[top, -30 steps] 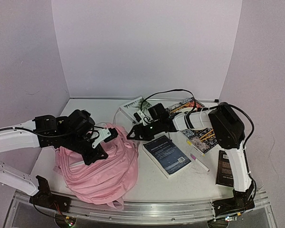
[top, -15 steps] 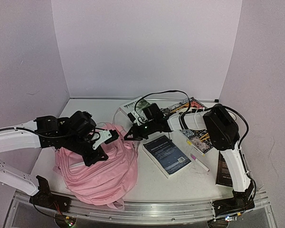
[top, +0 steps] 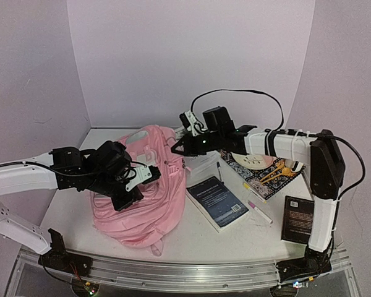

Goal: Pack the student bag
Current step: Adjust the student bag at the center of the board.

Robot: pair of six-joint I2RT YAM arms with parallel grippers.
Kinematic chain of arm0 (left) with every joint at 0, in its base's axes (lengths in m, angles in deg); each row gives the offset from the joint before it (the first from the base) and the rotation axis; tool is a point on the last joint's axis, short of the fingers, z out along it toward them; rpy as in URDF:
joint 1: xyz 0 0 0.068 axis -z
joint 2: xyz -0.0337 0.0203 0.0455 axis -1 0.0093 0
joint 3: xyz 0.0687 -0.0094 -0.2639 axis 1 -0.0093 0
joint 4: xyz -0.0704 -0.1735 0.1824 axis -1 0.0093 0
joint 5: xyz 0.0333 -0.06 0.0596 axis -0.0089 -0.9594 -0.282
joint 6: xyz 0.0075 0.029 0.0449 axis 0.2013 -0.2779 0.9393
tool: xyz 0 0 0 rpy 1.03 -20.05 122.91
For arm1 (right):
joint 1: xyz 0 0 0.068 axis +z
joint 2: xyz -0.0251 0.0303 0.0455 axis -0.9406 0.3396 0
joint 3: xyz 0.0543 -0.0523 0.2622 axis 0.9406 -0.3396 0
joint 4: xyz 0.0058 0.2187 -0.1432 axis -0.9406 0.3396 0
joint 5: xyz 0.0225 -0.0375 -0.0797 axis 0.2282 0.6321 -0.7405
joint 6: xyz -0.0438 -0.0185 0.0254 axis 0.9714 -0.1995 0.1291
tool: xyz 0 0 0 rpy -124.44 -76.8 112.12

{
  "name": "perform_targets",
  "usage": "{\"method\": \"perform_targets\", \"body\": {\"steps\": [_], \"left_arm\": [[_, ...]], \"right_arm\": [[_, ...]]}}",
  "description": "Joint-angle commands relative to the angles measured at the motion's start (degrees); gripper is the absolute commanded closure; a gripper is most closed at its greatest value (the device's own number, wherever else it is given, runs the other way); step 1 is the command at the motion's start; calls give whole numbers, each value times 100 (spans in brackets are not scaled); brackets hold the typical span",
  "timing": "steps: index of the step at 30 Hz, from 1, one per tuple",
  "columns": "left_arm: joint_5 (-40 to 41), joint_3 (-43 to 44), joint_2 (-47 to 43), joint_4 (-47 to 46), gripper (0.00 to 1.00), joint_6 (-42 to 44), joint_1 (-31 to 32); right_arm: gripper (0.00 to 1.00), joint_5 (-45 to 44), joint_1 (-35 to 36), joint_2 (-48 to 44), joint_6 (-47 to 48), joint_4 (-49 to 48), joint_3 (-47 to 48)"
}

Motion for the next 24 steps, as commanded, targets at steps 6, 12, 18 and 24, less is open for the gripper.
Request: {"method": "perform_targets", "body": {"steps": [6, 12, 18, 24], "left_arm": [[2363, 381, 657, -543, 100, 572, -180], [2554, -50, 1200, -1340, 100, 422, -456], [2442, -473, 1260, -2115, 98, 155, -525], [1933, -698, 1280, -2340, 98, -128, -527]], "right_arm": [[100, -751, 171, -732, -149, -401, -778], [99, -1079, 180, -506, -689, -972, -1427], [81, -1020, 162, -429, -579, -1013, -1655], [60, -778, -16, -750, -46, -1013, -2172]]}}
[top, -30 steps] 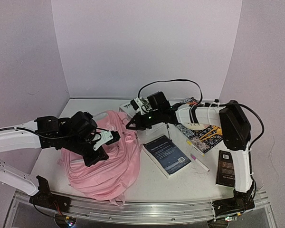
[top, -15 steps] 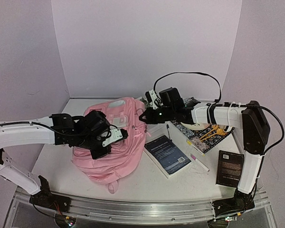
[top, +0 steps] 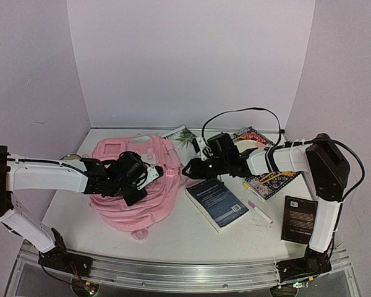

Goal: Pack the student bag
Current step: Adjust the student bag at the center of the board, then move the student bag to the center of the board.

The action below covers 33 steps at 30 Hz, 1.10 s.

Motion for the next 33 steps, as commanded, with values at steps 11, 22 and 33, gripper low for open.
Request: {"method": "perform_targets", "body": {"steps": [11, 22, 33], "left_arm": [[-346, -294, -303, -685, 100, -376, -20], [-756, -441, -1595, -658, 100, -226, 142], [-1286, -595, -1947, -625, 100, -195, 142]], "right_arm": [[53, 1437, -480, 114, 1143, -164, -85], [43, 1649, -489, 783, 518, -374, 534], [36, 1841, -485, 1629, -550, -350, 1524]]}}
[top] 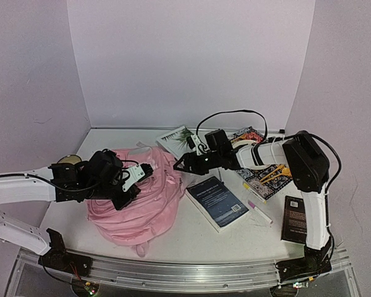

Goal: Pack the student bag
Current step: Move the student bag to the center of the board.

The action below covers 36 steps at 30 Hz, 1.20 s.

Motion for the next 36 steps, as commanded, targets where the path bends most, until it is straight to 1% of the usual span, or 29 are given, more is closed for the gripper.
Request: {"method": "perform_targets", "body": {"steps": [1, 5, 8, 11, 13, 14, 15, 17, 20, 23, 28, 32, 36], "left_arm": [[-260, 99, -205, -587, 100, 25, 33], [-384, 97, -266, -590, 100, 30, 33], [-470, 79, -333, -590, 100, 34, 33], [-426, 61, -312, -583, 100, 48, 33], [-310, 67, -299, -539, 100, 58, 33], [-242, 79, -307, -523, 100, 74, 33], [-189, 95, -327, -508, 100, 94, 33], [-40, 129, -361, -479, 100, 160, 33], [137, 211, -357, -467, 100, 311, 34], [243, 322, -220, -467, 90, 459, 34], [309, 536, 255, -523, 80, 512, 33], [576, 572, 716, -675, 65, 271, 33], [897, 591, 900, -825, 55, -262, 33]], "right_arm": [[35, 267, 20, 434, -509, -51, 483], [36, 346, 36, 681, -610, -24, 638], [40, 429, 55, 766, -618, -17, 695], [63, 582, 82, 707, -524, -23, 766], [81, 655, 101, 551, -441, -25, 796], [88, 692, 103, 434, -399, -23, 802], [93, 710, 105, 281, -347, -24, 795], [100, 727, 103, -27, -253, -19, 764], [100, 611, 110, -543, -139, -21, 627], [100, 235, 107, -1021, -90, -16, 348], [100, -790, 109, -1631, -217, -55, -364], [100, -1521, 114, -1839, -626, -384, -1048], [100, -1996, 121, -1736, -1055, -739, -1559]]}}
